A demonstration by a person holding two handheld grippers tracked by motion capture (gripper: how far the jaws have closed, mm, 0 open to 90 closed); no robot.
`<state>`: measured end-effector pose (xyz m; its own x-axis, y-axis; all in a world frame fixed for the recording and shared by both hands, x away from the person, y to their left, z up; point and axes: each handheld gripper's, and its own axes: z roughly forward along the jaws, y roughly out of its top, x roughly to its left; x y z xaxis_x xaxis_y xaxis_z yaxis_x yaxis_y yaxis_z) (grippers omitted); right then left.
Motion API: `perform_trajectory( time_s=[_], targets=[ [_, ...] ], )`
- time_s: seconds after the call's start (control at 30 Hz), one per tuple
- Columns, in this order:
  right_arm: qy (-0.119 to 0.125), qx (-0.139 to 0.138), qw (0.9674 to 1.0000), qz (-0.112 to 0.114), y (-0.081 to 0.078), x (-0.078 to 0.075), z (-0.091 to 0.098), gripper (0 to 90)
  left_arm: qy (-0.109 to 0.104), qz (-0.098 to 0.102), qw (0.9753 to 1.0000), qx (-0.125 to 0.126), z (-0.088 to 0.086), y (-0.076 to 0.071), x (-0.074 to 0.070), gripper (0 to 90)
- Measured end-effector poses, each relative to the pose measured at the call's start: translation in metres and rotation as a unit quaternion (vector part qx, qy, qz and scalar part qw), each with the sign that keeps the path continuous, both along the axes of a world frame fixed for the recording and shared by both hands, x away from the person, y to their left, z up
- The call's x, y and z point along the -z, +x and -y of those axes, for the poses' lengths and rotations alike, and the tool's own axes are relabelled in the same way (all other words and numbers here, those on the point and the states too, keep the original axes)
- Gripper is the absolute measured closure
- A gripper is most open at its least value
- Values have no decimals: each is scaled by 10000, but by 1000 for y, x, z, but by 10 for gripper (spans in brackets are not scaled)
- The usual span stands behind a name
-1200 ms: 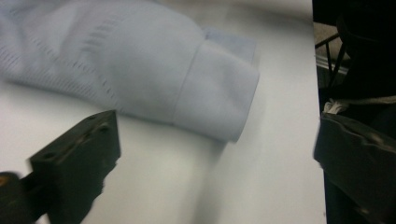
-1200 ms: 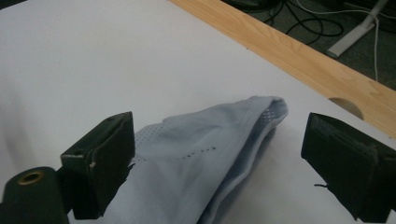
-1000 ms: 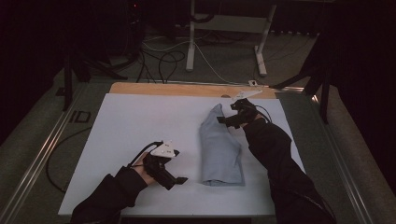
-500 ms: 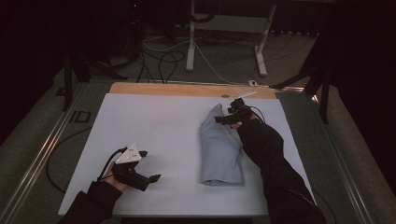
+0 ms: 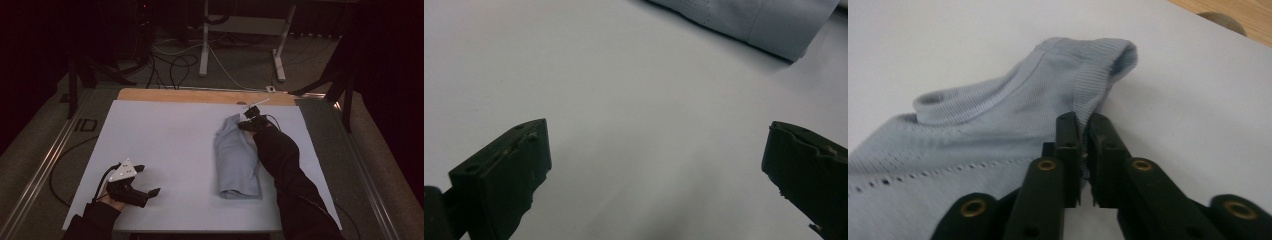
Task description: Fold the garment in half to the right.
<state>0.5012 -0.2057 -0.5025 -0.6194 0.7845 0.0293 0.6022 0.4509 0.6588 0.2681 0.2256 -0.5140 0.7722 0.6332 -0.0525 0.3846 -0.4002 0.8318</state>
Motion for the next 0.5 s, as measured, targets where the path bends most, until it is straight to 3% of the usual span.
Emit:
perform_trajectory(
  time_s=[0.1,0.2,0.33,0.37,0.4,0.5],
  targets=[
    [-16,-49,10000,57,1,3,-2,859,-91,75,9999,-47,-2,0,-1,5],
    [209,-167,9995,191,3,5,-3,861,-239,213,9995,-87,-5,0,-2,5],
    [297,-276,9987,319,1,4,-4,860,-243,216,9994,-132,-6,0,-2,6],
    [257,-289,9987,339,1,4,-4,860,-246,208,9994,-136,-6,0,-2,6],
    [-23,-259,9993,286,3,10,-6,860,-240,196,9994,-148,-6,1,-1,5],
    [-210,-187,9994,185,7,18,-5,859,-200,181,9995,-163,-6,1,0,6]
  ],
)
